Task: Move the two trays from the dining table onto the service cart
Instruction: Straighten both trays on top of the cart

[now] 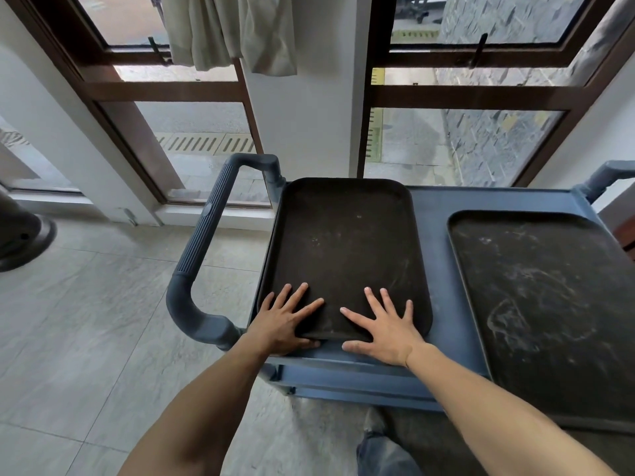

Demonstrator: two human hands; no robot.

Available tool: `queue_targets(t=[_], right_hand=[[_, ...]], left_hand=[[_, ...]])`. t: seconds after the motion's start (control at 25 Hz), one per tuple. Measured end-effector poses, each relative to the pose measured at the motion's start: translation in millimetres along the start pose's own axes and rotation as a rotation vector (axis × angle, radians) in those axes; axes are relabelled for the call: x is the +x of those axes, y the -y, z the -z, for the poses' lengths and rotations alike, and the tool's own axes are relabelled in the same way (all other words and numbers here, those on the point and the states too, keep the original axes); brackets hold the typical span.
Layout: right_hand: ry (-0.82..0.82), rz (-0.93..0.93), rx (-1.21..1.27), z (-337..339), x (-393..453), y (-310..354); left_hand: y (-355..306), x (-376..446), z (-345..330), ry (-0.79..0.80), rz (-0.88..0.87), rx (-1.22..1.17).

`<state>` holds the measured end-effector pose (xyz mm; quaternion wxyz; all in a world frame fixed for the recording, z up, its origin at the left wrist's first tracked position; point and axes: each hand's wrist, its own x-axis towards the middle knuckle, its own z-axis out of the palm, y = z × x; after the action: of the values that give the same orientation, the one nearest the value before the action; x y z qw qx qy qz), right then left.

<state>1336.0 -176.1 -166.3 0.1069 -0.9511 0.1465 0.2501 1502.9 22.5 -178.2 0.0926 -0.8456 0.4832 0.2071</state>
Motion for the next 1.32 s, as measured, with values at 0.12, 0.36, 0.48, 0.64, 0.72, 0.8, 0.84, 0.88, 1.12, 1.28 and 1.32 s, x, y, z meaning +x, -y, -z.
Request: queue_targets(t=[0.12,0.36,0.48,0.64,0.72,0.8,0.84,0.88,1.12,1.28,1.32], right_hand=[[0.047,0.000,0.054,-1.1,-9.5,1.3],[0.054,0.015,-0.017,-12.5,-30.2,8.7],[0.015,0.005,-0.050,-15.4,-35.3,13.3],[-0.021,-0.014,-0.045,-22.5,-44.5,21.3],[-0.037,-0.024,-0.036,-28.2,-49.2,24.1],[-0.059,-0.039,-0.058,-33.6,-51.9,26.8],[-0.066,-0.048,-0.069,-35.5,-53.0,28.8],[-0.081,-0.057,-0.072,-37.3,-54.3,30.6],[-0.088,-0.051,-0.062,-43.1,-68.5,33.4],[-0.059,-0.060,-0.050,-42.7,-83.1,39.4],[-0.056,-0.055,-0.045,-41.1,-85.8,39.5]], left_hand=[[0.1,-8.3,1.6,0.016,-0.010,-0.074],[12.3,-27.1,-1.3,0.099,-0.126,0.042],[15.2,-35.6,-3.5,0.074,-0.135,0.160],[7.9,-50.4,-6.1,0.023,-0.132,0.153],[5.9,-58.4,-11.8,-0.004,-0.130,0.146],[2.4,-64.0,-16.1,-0.018,-0.119,0.147],[-0.6,-66.4,-17.1,-0.022,-0.110,0.146],[-3.7,-69.1,-18.1,-0.037,-0.098,0.145],[-8.9,-88.0,-25.9,-0.030,-0.013,0.047],[-15.6,-95.0,-31.7,0.004,0.057,-0.085],[-18.3,-95.5,-30.5,-0.003,0.066,-0.078]])
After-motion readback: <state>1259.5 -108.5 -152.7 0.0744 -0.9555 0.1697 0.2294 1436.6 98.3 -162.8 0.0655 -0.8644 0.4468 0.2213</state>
